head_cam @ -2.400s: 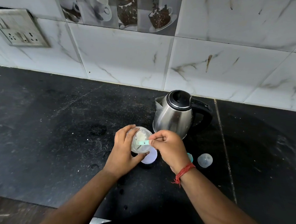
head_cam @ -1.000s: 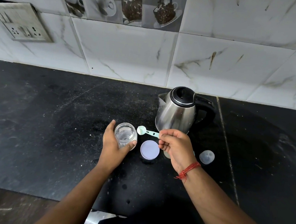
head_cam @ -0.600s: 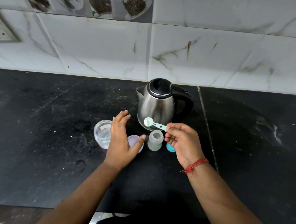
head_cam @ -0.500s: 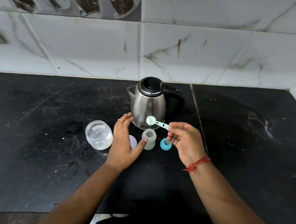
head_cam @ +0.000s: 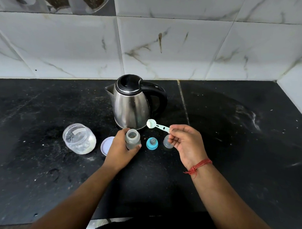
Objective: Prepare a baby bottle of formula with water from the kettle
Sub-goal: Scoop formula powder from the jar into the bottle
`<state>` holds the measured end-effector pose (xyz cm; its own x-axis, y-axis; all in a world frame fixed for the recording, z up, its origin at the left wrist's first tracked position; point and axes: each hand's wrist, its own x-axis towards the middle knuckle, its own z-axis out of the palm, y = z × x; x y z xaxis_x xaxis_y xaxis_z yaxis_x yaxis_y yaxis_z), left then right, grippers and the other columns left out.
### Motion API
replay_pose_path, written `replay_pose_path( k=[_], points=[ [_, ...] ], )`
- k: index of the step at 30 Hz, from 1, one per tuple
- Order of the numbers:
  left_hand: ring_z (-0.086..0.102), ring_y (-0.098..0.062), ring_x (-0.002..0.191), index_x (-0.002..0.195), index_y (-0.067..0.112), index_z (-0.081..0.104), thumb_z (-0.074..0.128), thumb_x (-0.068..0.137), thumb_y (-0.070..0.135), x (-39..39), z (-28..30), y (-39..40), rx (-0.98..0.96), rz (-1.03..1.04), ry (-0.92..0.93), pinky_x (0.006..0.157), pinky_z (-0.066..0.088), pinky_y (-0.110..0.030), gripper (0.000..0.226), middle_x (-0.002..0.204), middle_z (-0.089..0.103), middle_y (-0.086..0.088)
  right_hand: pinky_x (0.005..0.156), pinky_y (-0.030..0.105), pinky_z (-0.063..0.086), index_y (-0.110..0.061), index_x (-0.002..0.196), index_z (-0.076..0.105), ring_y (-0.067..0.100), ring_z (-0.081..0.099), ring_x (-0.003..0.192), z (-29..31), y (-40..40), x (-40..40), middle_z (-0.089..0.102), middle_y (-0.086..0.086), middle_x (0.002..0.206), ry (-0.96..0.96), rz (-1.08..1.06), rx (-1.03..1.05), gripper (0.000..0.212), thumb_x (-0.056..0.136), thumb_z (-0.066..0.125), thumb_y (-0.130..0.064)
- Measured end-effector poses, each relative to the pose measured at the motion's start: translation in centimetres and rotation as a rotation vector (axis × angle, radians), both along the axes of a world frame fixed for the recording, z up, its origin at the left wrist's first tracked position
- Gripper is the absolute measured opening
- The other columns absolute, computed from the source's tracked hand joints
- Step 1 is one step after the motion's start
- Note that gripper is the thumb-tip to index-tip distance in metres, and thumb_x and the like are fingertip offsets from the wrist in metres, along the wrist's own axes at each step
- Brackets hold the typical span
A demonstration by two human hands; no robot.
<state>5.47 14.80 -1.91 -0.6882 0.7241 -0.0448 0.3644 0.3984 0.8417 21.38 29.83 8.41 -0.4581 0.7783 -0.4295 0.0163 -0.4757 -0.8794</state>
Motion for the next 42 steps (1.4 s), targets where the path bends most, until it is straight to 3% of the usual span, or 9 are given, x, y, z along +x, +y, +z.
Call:
replay_pose_path(
  k=[9,14,18,24,29,32,35,38,42],
  points=[
    [0.057,0.007,0.109,0.118,0.036,0.055,0.083,0.084,0.023,-0.3,1.2,-0.6,0.077,0.026,0.051,0.088,0.037,-0.003,0.046,0.116,0.063,0.016,0.062,0.026,0.057,0.0,0.092,0.073,0.015,0.065,0.065,0.1,-0.7,-1.6,0.07,0.01,0.076,0.001,0.053,0.004,0.013,0.09,0.064,0.009],
    [0.058,-0.006,0.117,0.124,0.041,0.056,0.08,0.082,0.028,-1.5,2.1,-2.1,0.187,0.017,0.092,0.098,0.049,-0.031,0.049,0.122,0.058,0.02,0.064,0.027,0.057,0.001,0.092,0.073,0.015,0.065,0.065,0.4,-1.9,-3.4,0.071,0.009,0.076,0.03,0.102,0.024,0.013,0.09,0.064,0.01],
    [0.055,-0.011,0.122,0.129,0.04,0.056,0.078,0.084,0.027,-2.6,3.1,-3.1,0.233,0.035,0.103,0.101,0.051,-0.043,0.052,0.127,0.056,0.015,0.062,0.026,0.055,-0.002,0.089,0.073,0.016,0.064,0.065,1.0,-3.1,-5.0,0.07,0.011,0.077,0.043,0.141,0.089,0.015,0.089,0.064,0.01],
    [0.053,-0.009,0.125,0.135,0.032,0.055,0.08,0.086,0.025,-4.3,4.2,-4.5,0.244,0.054,0.142,0.102,0.05,-0.044,0.055,0.129,0.058,0.013,0.061,0.024,0.057,0.001,0.092,0.071,0.016,0.063,0.066,2.0,-5.0,-7.3,0.068,0.012,0.078,0.019,0.197,0.276,0.009,0.09,0.065,0.008],
    [0.054,-0.007,0.124,0.134,0.039,0.052,0.081,0.086,0.025,-5.2,5.1,-5.3,0.245,0.075,0.141,0.1,0.052,-0.042,0.057,0.128,0.057,0.021,0.062,0.026,0.058,0.0,0.092,0.071,0.014,0.065,0.062,2.4,-6.0,-8.7,0.071,0.007,0.076,-0.029,0.211,0.433,0.009,0.09,0.066,0.007],
    [0.054,-0.004,0.123,0.132,0.041,0.052,0.082,0.086,0.025,-5.5,5.5,-5.6,0.247,0.078,0.142,0.098,0.053,-0.039,0.057,0.126,0.056,0.026,0.065,0.029,0.058,-0.012,0.087,0.073,0.013,0.068,0.064,2.2,-6.3,-9.2,0.072,0.001,0.075,-0.073,0.216,0.572,0.016,0.089,0.068,0.003],
    [0.054,-0.002,0.123,0.134,0.035,0.054,0.081,0.087,0.027,-5.7,5.7,-5.8,0.246,0.072,0.12,0.098,0.053,-0.035,0.055,0.127,0.057,0.023,0.067,0.023,0.056,-0.021,0.082,0.072,0.009,0.067,0.07,2.3,-6.9,-9.3,0.07,-0.006,0.079,-0.148,0.212,0.907,0.022,0.086,0.07,0.001],
    [0.054,-0.003,0.124,0.134,0.033,0.055,0.081,0.087,0.026,-5.9,6.0,-5.8,0.255,0.068,0.125,0.099,0.051,-0.033,0.054,0.128,0.058,0.02,0.068,0.022,0.05,-0.012,0.085,0.071,0.009,0.06,0.073,2.2,-7.3,-9.2,0.065,-0.005,0.083,-0.165,0.263,1.332,0.013,0.086,0.07,0.001],
    [0.055,-0.002,0.122,0.133,0.035,0.055,0.081,0.087,0.025,-6.0,6.3,-5.8,0.267,0.065,0.118,0.096,0.052,-0.032,0.053,0.125,0.058,0.023,0.069,0.031,0.05,-0.005,0.088,0.072,0.021,0.06,0.074,1.8,-7.3,-8.9,0.063,0.005,0.082,-0.153,0.309,1.631,0.009,0.087,0.068,0.004]
  ],
)
